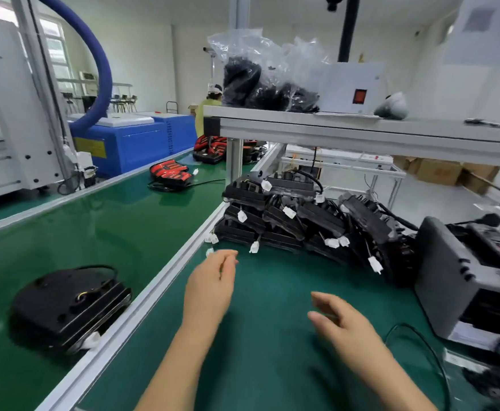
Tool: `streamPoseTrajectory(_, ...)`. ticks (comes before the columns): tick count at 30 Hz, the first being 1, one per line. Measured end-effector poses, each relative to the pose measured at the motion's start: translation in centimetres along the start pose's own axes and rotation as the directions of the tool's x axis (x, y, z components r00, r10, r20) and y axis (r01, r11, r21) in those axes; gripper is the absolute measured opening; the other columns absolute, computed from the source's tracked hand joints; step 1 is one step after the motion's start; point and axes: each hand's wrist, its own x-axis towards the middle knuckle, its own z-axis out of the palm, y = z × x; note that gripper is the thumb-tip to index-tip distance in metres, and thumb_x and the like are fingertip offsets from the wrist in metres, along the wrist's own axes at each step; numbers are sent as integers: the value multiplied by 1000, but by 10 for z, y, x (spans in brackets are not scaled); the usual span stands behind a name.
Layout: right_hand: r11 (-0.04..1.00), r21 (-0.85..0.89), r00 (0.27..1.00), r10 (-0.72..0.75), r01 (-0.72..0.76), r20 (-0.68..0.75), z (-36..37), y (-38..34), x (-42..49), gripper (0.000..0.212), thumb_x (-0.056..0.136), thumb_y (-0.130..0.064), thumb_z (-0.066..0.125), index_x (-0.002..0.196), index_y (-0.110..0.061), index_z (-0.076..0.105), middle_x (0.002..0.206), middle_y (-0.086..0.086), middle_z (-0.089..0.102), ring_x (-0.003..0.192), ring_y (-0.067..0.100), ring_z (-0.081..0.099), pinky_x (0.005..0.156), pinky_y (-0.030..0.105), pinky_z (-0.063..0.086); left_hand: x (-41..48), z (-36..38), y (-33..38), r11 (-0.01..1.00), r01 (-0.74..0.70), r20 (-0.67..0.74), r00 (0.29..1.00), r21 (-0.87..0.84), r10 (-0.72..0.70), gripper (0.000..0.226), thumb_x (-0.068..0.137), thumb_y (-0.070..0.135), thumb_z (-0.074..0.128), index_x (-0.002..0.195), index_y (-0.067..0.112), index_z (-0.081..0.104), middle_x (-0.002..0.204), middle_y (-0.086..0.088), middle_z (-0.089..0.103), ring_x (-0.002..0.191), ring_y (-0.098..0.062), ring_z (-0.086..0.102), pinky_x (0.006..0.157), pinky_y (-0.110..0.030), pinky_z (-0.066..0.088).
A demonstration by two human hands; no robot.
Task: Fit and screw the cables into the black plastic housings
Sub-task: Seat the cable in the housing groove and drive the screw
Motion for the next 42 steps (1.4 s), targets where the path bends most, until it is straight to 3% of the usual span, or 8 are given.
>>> streamPoseTrajectory(4,998,-54,884,1,-30,-468,-69,-2,48,46,87,-22,66,129,-13,52,126,5,54,111,15,51,99,32,40,-2,48,12,992,-73,209,977,106,49,20,96,31,46,100,30,65,92,16,67,88,-9,59,78,-29,48)
streamPoseTrajectory(7,937,-330,782,-119,-116,-612,-107,-4,86,62,82,-29,71,133,-8,43,131,13,46,124,30,40,104,44,37,-6,71,13,987,-117,270,959,112,83,22,96,30,45,104,28,66,99,16,66,93,-6,58,81,-26,46)
streamPoseTrajectory(12,657,-732,907,-177,-181,-383,-128,-16,139,107,66,-52,79,147,-18,18,142,12,42,131,31,39,106,48,33,-14,85,3,986,-137,242,964,97,111,20,96,27,47,101,27,67,97,20,63,88,1,55,73,-17,40)
streamPoseTrajectory(16,540,-814,939,-115,-214,-324,-122,-15,159,94,69,-49,76,142,-24,23,134,13,50,123,33,47,102,51,33,-19,87,-8,986,-134,256,961,95,106,20,96,26,49,103,26,68,98,19,64,89,0,56,75,-18,42)
streamPoseTrajectory(19,556,-809,940,-135,-191,-314,-122,-13,162,70,77,-33,69,136,-21,33,126,14,51,117,35,48,99,52,37,-20,87,-13,987,-136,272,956,87,107,20,96,24,50,104,24,68,102,17,65,91,0,57,77,-16,41)
streamPoseTrajectory(25,678,-733,917,-258,-52,-304,-121,-26,137,62,78,-24,67,133,-19,41,114,13,49,103,34,50,85,44,46,-19,85,-13,994,-93,280,957,55,74,22,96,23,48,105,24,68,101,18,65,95,-2,58,81,-21,46)
streamPoseTrajectory(34,560,-822,818,-519,107,-247,-84,-48,22,65,69,-16,74,130,-13,51,103,14,53,88,34,53,71,41,50,-13,75,-4,996,19,243,970,-90,4,21,95,22,49,103,24,69,99,16,65,97,-3,59,85,-23,45)
streamPoseTrajectory(42,522,-824,824,-552,223,-127,-27,-32,-60,76,42,-3,81,116,-8,66,91,13,61,75,32,60,60,36,53,-28,42,27,964,178,444,893,-199,-74,18,93,26,55,84,36,66,86,20,68,78,-2,68,73,-23,52)
